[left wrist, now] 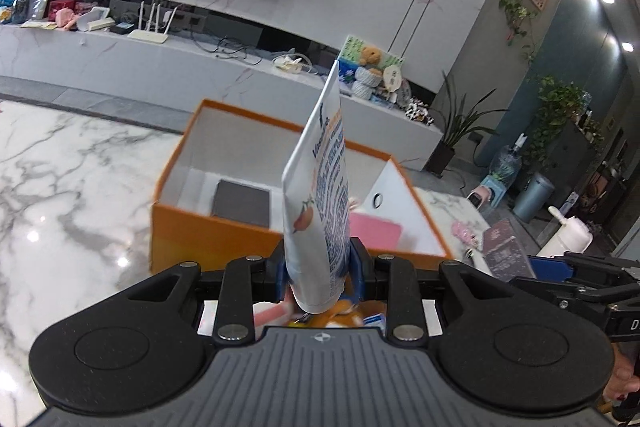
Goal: Organize objects
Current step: 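Lift the lotion tube and book box up toward the orange box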
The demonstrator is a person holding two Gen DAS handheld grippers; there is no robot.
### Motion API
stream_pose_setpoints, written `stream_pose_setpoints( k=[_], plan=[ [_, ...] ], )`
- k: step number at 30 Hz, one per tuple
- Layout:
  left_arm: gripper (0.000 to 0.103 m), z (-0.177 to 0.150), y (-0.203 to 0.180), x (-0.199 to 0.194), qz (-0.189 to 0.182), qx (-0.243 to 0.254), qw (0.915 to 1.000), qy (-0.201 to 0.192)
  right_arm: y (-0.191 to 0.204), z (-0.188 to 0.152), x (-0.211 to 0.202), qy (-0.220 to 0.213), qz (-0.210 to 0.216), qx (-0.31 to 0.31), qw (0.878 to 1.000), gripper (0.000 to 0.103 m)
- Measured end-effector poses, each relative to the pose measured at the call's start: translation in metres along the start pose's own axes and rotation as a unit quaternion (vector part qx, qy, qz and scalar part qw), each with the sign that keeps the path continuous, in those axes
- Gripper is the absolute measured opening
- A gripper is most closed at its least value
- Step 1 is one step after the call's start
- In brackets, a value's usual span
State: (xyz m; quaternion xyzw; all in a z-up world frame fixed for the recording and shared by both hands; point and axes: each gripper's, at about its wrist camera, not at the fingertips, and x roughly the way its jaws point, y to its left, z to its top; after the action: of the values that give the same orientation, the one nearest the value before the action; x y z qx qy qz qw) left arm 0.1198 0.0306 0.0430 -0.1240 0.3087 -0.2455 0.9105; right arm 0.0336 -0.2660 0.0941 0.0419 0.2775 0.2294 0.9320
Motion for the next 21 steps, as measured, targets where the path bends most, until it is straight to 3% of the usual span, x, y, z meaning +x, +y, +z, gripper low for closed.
stream_pose_setpoints(
  k=[7,13,21],
  plan=[
    [0.034,0.007,-0.011,0.002,-0.004,0.007,0.9999,-0.008,0.002,0.012,-0.006,-0.025,-0.001,0.012,1.000,0.062],
    [0.034,0.036,-0.014,0.005,-0.009,0.003,0.9996,-0.028,0.003,0.039,0.000,-0.049,-0.009,0.021,0.999,0.061],
    [0.034,0.073,-0.006,0.058,0.020,0.004,0.9993,-0.030,-0.015,0.078,0.044,-0.075,-0.030,0.057,0.995,0.059]
  ],
)
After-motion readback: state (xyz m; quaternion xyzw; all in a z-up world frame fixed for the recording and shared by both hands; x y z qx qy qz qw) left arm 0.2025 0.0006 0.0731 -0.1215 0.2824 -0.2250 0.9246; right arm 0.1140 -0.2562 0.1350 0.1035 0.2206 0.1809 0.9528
